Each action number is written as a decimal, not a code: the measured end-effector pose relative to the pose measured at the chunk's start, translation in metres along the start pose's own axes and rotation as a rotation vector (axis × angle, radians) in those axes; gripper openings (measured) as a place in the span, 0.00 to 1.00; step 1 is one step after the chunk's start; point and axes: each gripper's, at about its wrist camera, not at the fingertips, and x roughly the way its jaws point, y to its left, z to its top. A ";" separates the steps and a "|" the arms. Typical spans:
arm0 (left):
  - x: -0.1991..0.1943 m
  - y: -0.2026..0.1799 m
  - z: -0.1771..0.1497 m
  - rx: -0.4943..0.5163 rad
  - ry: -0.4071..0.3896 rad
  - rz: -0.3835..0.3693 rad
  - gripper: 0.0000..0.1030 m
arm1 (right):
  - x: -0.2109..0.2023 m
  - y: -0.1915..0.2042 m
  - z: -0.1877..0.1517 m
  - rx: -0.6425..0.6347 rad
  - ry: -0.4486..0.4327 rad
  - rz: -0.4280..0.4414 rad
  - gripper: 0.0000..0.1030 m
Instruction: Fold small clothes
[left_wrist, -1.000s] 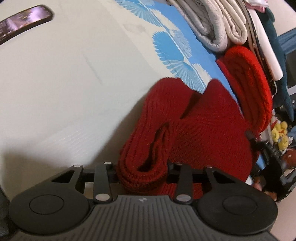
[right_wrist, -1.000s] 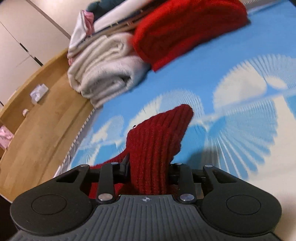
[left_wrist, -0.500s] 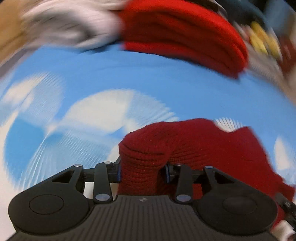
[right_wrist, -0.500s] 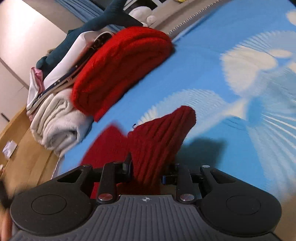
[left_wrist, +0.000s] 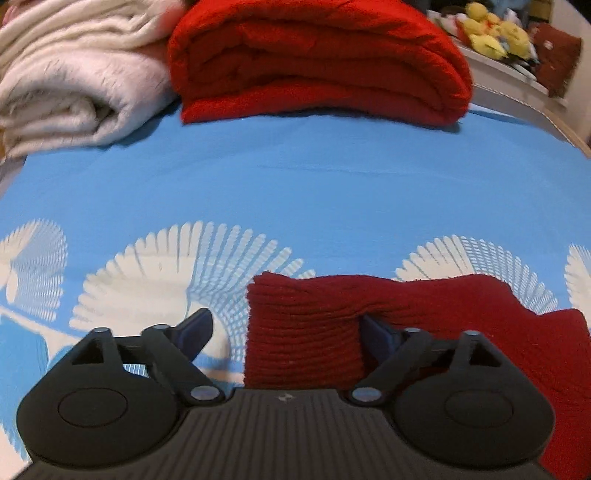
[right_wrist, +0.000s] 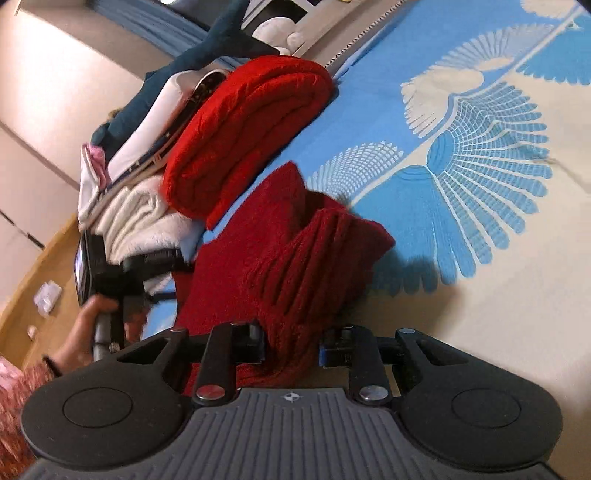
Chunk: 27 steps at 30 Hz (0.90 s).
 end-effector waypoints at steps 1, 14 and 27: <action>-0.002 -0.002 0.000 0.017 -0.008 -0.006 0.88 | -0.002 0.000 -0.003 -0.010 -0.003 -0.007 0.23; -0.067 0.047 0.007 -0.051 -0.104 -0.054 0.98 | -0.031 0.078 0.018 -0.509 -0.130 -0.139 0.47; 0.021 0.030 0.010 -0.018 0.068 0.115 1.00 | 0.029 0.061 0.034 -0.591 0.122 -0.147 0.26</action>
